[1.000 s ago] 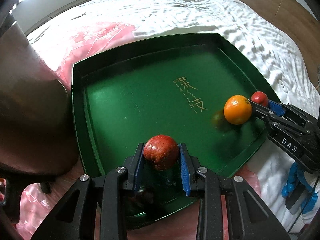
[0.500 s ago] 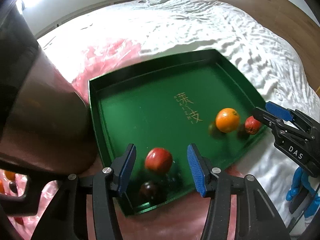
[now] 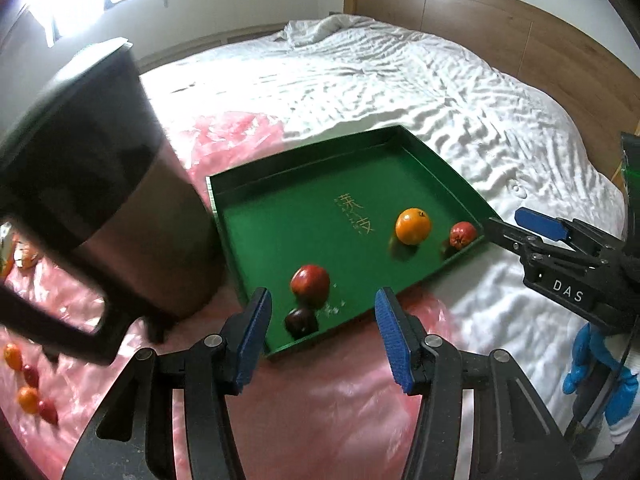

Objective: Organize fruits
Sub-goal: 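Withdraw both grippers from the tray back over the remaining fruit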

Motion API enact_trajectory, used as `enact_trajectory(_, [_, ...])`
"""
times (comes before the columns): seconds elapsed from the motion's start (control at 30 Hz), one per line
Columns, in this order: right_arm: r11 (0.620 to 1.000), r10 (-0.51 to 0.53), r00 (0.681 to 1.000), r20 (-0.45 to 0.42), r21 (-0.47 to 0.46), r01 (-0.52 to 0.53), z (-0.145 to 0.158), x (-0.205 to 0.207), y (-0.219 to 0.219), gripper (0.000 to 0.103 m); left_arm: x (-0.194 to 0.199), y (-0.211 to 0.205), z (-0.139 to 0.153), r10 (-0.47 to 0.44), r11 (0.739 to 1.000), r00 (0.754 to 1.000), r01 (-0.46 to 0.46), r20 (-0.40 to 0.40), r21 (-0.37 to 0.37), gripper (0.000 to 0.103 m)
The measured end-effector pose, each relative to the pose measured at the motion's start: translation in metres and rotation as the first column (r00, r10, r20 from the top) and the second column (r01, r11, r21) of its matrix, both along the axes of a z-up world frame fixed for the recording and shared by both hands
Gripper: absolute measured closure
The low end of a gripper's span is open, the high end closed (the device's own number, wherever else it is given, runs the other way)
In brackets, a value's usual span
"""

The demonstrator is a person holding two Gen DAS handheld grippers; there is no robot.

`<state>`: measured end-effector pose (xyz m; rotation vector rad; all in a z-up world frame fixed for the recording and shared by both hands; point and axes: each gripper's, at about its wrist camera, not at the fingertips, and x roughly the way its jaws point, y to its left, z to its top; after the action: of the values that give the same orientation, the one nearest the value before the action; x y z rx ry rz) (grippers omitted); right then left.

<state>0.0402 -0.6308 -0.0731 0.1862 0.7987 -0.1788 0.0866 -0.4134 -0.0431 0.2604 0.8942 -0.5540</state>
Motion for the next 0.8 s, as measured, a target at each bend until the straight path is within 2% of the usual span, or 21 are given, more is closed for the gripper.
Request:
enact_trajectory(0.23, [1.0, -0.017, 1.0, 0.023, 0.013, 0.017, 0.007, -0.028, 0.022, 0.0, -0.031, 0.033, 0.012, 0.008, 1.0, 1.0, -0.009, -0.004, -0.023, 0.055])
enact_trajectory(0.4, [1.0, -0.016, 0.999, 0.038, 0.016, 0.016, 0.013, -0.046, 0.042, 0.0, -0.051, 0.05, 0.017, 0.01, 1.0, 1.0, -0.01, 0.013, 0.001, 0.053])
enact_trajectory(0.5, [1.0, -0.007, 0.999, 0.044, 0.006, 0.007, 0.017, -0.054, 0.055, 0.0, -0.061, 0.063, 0.023, 0.03, 1.0, 0.999, -0.03, 0.031, -0.001, 0.049])
enact_trajectory(0.8, [1.0, 0.031, 0.997, 0.068, 0.004, -0.031, 0.03, -0.074, 0.097, 0.0, -0.076, 0.105, 0.035, 0.098, 0.995, 0.994, -0.096, 0.053, -0.023, 0.048])
